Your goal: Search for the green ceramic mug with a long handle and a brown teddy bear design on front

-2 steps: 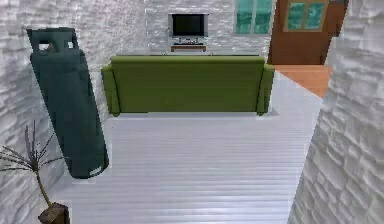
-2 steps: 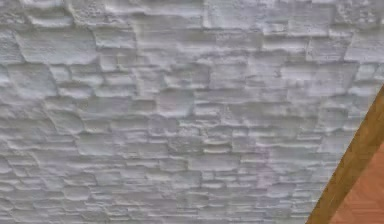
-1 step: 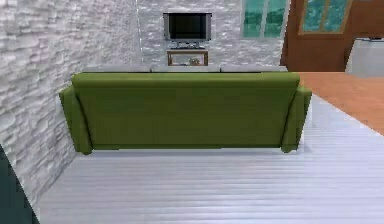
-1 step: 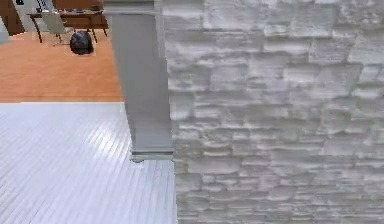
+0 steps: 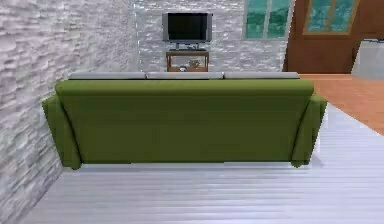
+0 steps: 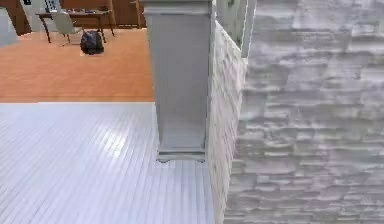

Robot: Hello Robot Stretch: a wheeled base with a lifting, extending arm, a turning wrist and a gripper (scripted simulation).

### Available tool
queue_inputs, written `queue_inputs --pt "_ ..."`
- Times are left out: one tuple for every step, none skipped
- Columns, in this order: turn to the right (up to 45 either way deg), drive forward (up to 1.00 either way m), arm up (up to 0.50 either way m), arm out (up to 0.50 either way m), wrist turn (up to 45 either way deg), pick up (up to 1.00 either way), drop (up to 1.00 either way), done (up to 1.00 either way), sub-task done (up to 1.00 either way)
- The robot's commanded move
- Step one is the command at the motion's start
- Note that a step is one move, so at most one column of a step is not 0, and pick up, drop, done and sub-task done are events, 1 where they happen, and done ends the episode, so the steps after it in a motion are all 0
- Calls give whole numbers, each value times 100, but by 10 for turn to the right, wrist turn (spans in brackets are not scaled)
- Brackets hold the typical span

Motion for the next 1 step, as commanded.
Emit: queue_inputs --pt "450 0 0 0 0 0 0 0 0"
